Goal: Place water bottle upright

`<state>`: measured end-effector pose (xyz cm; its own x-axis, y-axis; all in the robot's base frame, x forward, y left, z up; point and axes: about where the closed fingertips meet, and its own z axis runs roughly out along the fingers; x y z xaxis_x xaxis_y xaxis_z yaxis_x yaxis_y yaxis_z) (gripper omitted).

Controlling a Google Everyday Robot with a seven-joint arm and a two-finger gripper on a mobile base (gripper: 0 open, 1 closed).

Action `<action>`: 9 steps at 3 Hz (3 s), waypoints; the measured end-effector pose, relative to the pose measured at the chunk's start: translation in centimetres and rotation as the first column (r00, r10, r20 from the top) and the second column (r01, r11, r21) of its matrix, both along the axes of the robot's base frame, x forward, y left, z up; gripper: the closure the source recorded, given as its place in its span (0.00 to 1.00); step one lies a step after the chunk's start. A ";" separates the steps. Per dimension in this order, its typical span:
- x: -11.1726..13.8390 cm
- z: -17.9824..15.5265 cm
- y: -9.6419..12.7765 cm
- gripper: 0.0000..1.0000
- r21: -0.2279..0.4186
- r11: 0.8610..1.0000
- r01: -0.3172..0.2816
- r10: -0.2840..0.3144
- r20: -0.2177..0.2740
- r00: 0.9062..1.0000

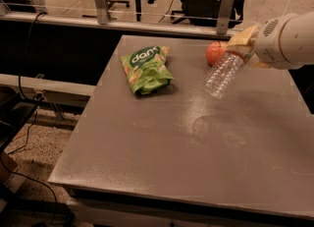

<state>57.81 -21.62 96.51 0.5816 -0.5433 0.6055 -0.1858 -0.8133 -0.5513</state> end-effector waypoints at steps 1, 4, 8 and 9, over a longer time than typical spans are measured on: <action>-0.3 1.3 0.5 1.00 -0.036 0.998 -0.055 0.058 0.107 0.993; -1.1 2.1 1.1 1.00 -0.160 0.978 -0.133 0.168 0.233 0.958; -1.3 3.2 1.2 1.00 -0.383 0.892 -0.241 0.384 0.360 0.850; -2.1 2.6 1.0 1.00 -0.446 0.856 -0.263 0.451 0.393 0.801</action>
Offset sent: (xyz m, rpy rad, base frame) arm -0.0182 0.0107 0.0104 -0.1675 -0.3568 0.2089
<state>55.67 -20.65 99.07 0.2831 -0.0488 0.9578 0.3619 -0.9195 -0.1538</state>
